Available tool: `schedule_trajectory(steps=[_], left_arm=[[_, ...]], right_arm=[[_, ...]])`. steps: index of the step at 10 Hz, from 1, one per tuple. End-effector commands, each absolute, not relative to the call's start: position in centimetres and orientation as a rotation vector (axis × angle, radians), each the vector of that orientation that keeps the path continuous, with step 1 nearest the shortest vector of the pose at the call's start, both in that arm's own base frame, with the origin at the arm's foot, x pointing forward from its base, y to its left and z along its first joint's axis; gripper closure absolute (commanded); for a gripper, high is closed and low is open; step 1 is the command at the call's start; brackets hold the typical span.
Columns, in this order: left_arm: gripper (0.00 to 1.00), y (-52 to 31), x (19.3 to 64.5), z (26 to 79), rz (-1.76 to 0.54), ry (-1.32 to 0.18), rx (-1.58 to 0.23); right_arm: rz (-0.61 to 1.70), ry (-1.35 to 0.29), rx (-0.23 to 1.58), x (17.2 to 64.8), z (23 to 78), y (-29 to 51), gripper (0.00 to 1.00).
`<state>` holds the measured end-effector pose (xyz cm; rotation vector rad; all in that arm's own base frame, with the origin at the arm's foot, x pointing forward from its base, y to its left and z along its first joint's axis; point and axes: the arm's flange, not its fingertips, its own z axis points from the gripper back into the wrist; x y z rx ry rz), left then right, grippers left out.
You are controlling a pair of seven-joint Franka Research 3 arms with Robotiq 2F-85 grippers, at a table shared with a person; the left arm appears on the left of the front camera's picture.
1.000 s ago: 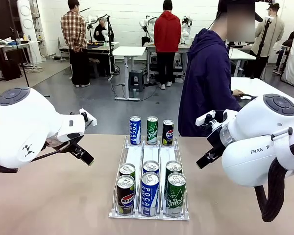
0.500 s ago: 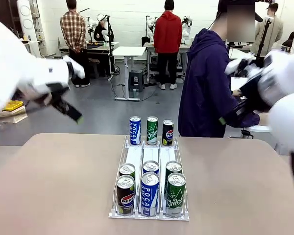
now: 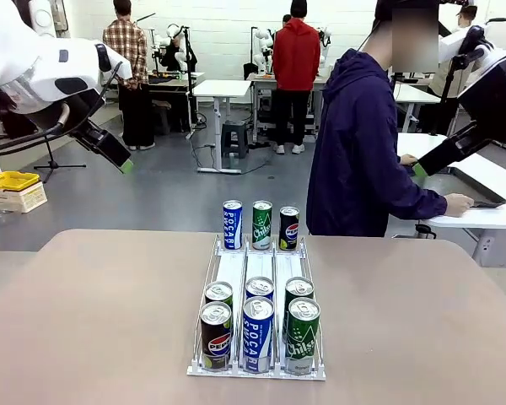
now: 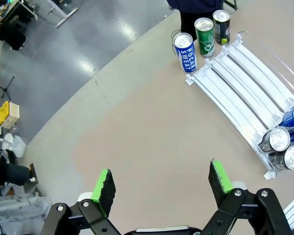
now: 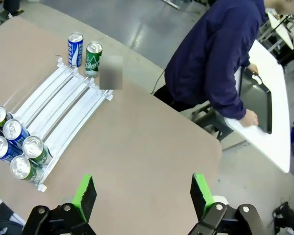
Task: Retrieve and hand over the desired beverage to the person.
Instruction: Pick up a can of the same type that the person held from the Automatic Can Dispenser.
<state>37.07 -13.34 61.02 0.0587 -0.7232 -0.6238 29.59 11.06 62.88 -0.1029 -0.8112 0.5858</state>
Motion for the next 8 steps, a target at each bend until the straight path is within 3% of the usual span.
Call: schedule_trajectory(steps=[1, 2, 4, 8], left_arm=[[0.0, -11.4, 36.6, 61.7, -0.724, -0.705, -0.13], [0.0, -8.2, 35.9, 62.8, -0.827, -0.634, -0.434], [0.0, -0.9, 37.3, 63.7, -0.898, -0.485, -0.845], [0.0, 6.9, 35.4, 65.7, -0.702, -0.574, -0.793]], right_arm=[[0.593, -0.8, 0.088, 29.4, 63.1, 7.9, 0.0], [0.613, -0.759, 0.297, 29.4, 63.5, 3.2, 0.0], [0.523, -0.74, 0.455, 30.2, 63.8, -3.6, 0.0], [0.345, -0.782, 0.531, 28.8, 64.0, -10.8, 0.0]])
